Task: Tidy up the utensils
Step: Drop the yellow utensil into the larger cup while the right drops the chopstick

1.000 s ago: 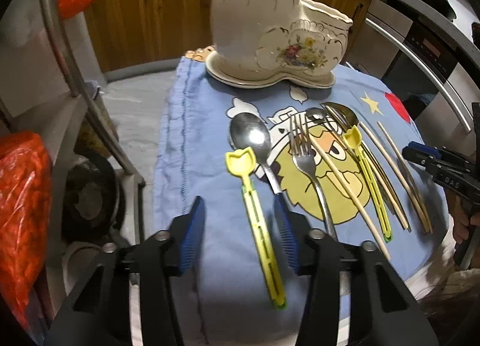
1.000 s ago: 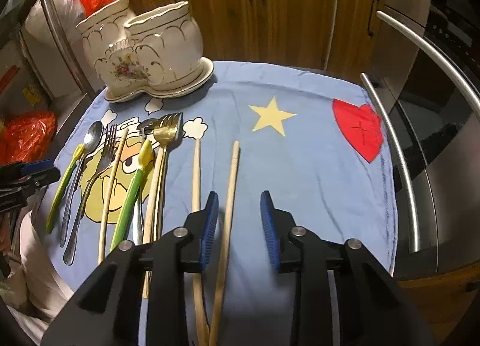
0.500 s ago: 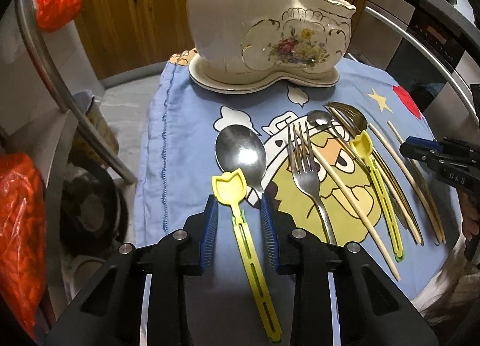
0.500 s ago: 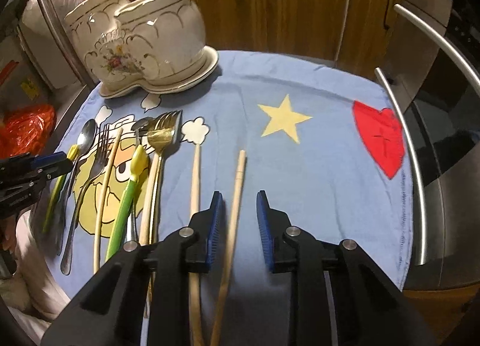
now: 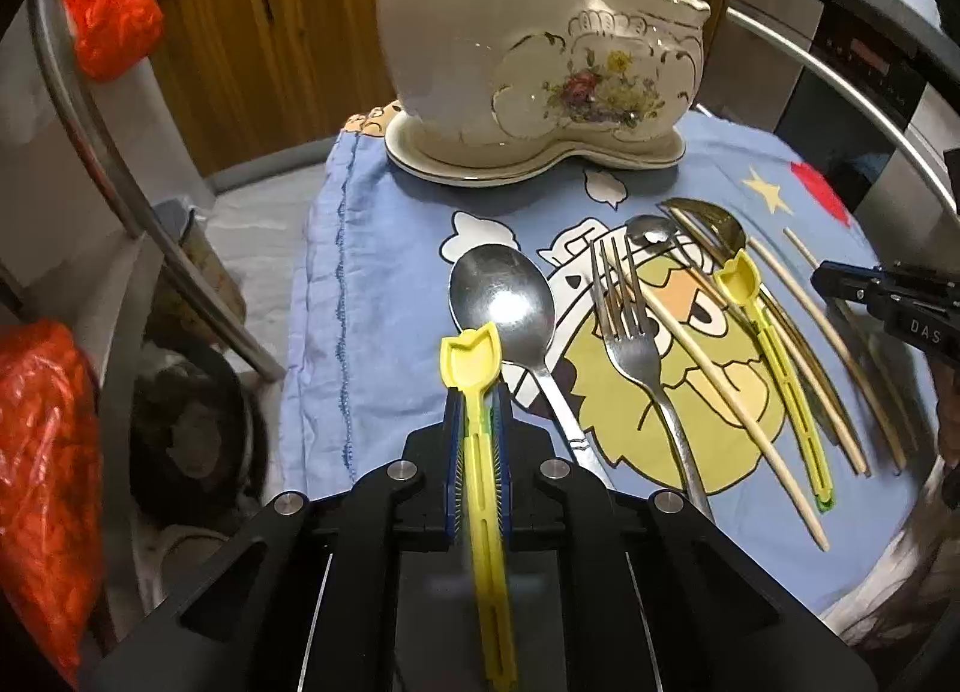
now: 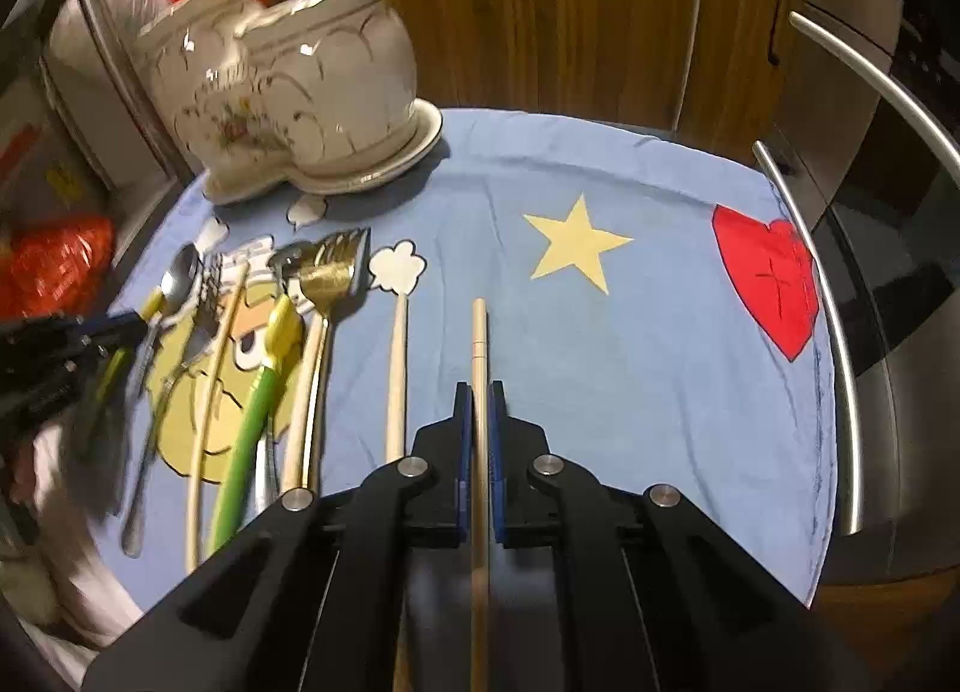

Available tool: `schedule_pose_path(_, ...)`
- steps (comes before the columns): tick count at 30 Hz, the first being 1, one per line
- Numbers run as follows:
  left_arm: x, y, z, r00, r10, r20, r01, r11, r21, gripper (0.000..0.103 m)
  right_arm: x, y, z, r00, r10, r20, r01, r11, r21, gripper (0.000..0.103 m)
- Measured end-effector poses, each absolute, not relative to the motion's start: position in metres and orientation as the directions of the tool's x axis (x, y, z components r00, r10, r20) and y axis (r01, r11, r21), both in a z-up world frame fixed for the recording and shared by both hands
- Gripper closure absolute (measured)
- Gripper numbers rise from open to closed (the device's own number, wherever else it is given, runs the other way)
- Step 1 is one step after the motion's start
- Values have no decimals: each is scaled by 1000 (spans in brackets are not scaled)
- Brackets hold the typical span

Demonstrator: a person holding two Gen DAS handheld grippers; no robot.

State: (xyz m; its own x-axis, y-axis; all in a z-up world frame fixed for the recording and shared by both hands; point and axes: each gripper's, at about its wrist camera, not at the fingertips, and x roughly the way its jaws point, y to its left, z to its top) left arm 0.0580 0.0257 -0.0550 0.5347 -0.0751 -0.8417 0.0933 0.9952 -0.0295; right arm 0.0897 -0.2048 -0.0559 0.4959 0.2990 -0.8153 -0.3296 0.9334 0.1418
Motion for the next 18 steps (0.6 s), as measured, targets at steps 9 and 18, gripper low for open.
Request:
schedule_pose_path(9, 47, 33, -22, 624, -129, -771, 109, 991, -78, 93, 87, -208, -8, 600, 358, -716, -347, 922, 169, 98)
schedule_pose_path(18, 79, 49, 71, 784, -191, -590, 135, 981, -139, 93, 114, -187, 73, 722, 461, -516, -410, 886, 217, 98)
